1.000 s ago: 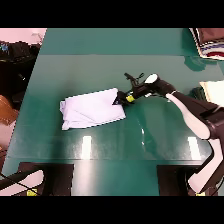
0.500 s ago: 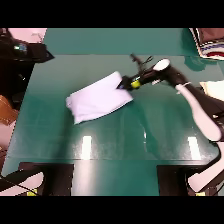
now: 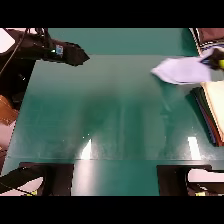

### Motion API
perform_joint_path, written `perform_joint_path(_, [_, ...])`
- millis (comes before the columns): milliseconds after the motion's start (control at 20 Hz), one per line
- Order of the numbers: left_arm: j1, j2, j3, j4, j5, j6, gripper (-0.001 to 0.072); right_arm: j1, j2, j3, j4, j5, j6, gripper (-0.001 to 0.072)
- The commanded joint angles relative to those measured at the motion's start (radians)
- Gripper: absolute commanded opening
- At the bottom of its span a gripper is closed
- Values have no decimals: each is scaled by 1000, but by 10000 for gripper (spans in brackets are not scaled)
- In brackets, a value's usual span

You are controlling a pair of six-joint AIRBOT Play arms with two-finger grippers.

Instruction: Fold the shirts.

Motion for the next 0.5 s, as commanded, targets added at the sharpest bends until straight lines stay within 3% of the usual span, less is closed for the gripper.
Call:
perform_joint_path(0, [-40, 0, 0, -1, 82, -26, 27, -212, 25, 2, -11, -5, -17, 17])
perform_joint_path(250, [-40, 0, 0, 1, 85, -26, 27, -285, 16, 34, -11, -69, -40, 17])
perform_joint_path(450, [-40, 0, 0, 1, 85, -25, 27, -286, 16, 232, -12, -43, -47, 17])
